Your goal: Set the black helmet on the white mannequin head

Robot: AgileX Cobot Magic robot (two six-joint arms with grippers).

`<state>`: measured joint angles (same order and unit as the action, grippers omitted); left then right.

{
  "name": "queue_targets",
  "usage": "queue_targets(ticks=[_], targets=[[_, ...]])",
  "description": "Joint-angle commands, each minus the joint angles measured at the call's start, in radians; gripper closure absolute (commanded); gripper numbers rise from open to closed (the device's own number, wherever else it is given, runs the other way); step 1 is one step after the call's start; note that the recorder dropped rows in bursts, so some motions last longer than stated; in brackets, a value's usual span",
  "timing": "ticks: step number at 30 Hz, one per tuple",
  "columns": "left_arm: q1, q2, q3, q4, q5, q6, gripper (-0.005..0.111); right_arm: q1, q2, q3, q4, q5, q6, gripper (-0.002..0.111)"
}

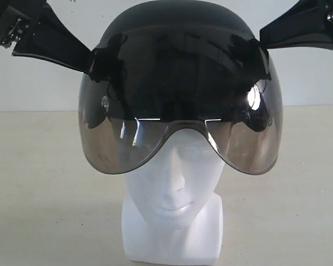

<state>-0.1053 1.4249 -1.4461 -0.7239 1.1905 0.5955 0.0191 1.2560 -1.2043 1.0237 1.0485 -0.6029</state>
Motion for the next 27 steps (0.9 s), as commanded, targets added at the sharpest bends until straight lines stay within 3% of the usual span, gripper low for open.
queue_targets(ticks=[1, 11, 19, 27], targets=[[-0.002, -0.016, -0.028, 0.016, 0.031, 0.01, 0.102, 0.002, -0.062, -0.006, 0.009, 0.029, -0.01, 0.109], [0.005, -0.113, -0.071, 0.014, 0.031, 0.0, 0.102, 0.054, -0.1, -0.006, 0.038, 0.069, 0.001, 0.109], [0.003, -0.122, -0.071, -0.132, 0.031, 0.014, 0.102, 0.155, -0.093, -0.006, 0.036, 0.014, -0.012, 0.109], [-0.016, -0.122, 0.011, -0.132, 0.031, 0.031, 0.102, 0.165, -0.093, -0.006, -0.018, 0.003, 0.002, 0.109]])
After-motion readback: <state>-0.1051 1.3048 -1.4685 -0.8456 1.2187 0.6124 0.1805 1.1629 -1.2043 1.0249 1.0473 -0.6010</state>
